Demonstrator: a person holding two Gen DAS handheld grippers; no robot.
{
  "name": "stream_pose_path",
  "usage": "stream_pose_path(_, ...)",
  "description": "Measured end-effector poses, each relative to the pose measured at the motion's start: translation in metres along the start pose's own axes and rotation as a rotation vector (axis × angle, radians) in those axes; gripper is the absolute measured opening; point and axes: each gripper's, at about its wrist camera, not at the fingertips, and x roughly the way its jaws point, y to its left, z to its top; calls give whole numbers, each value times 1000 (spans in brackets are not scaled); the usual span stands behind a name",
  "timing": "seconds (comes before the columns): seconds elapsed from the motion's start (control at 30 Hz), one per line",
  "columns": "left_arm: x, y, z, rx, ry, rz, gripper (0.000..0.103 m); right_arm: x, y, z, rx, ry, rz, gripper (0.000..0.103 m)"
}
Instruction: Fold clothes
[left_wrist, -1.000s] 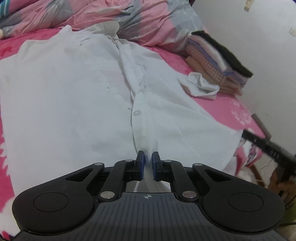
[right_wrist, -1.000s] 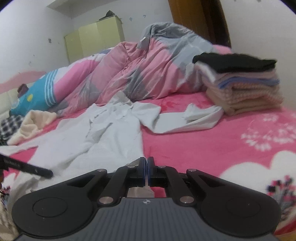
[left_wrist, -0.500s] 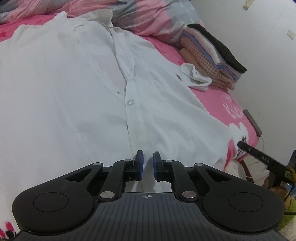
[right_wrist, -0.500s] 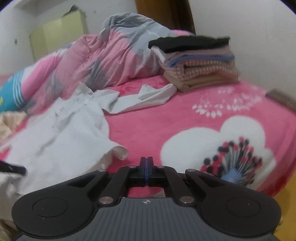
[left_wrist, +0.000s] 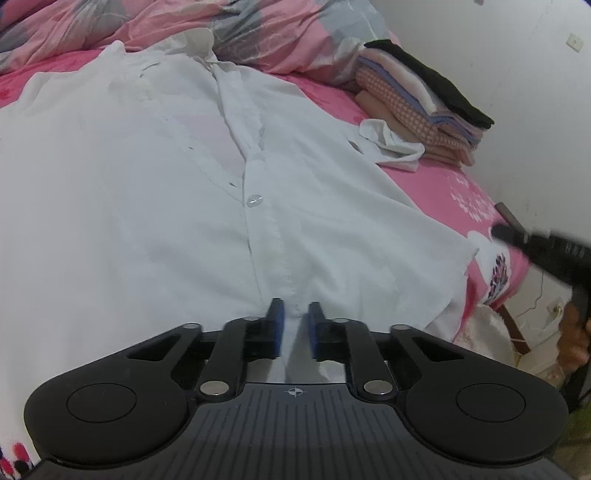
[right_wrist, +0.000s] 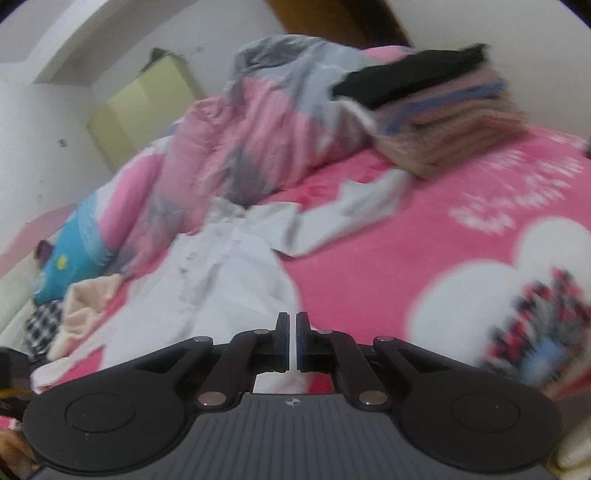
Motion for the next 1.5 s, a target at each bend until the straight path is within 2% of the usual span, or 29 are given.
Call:
stream_pose_path(0.1, -4, 6, -2, -34, -23, -44, 2, 19, 22, 28, -35, 21, 96, 7)
stream_pose_path(0.2, -10, 8, -5, -44, -59, -119, 1, 51, 45, 61, -45, 80, 177, 20)
stream_pose_path(0.33, -8, 10, -9, -46, -68, -197, 1, 114, 72, 106, 3, 198, 237, 21)
stream_pose_path(0.43, 1, 19, -11, -71, -48, -236, 1, 172, 89, 139, 45, 267, 251, 21)
stream_pose_path(0.53, 7, 30, -13, -99, -38, -284, 1, 238, 103, 163, 39, 329, 203, 25)
stream_pose_path(0.6, 10, 37, -15, -116, -33, -321, 2, 280, 109, 173, -23, 324, 156, 30)
stream_pose_path(0.7, 14, 45, -18, -150, -27, -366, 2, 338, 132, 171, -252, 303, 52, 38)
stream_pose_path(0.8, 16, 51, -21, -173, -30, -402, 2, 389, 158, 152, -555, 259, -69, 39)
stream_pose_path(0.9, 16, 53, -23, -165, -42, -423, 3, 432, 173, 130, -756, 216, -137, 39)
stream_pose_path(0.97, 15, 53, -27, -154, -59, -437, 3, 455, 181, 119, -824, 191, -174, 39)
stream_pose_path(1.1, 15, 54, -31, -142, -84, -467, 3, 489, 185, 118, -844, 121, -231, 39)
stream_pose_path(1.17, 14, 56, -33, -140, -93, -480, 3, 499, 183, 124, -808, 83, -250, 36)
stream_pose_path(1.2, 13, 56, -35, -139, -97, -486, 3, 503, 181, 128, -782, 72, -249, 31)
stream_pose_path(1.27, 12, 57, -36, -132, -106, -496, 3, 508, 177, 138, -727, 67, -229, 2)
stream_pose_path(1.33, 10, 58, -39, -132, -113, -510, 3, 507, 176, 146, -699, 70, -189, 0)
stream_pose_path(1.5, 7, 65, -45, -135, -133, -541, 3, 479, 197, 157, -649, 103, -12, 0)
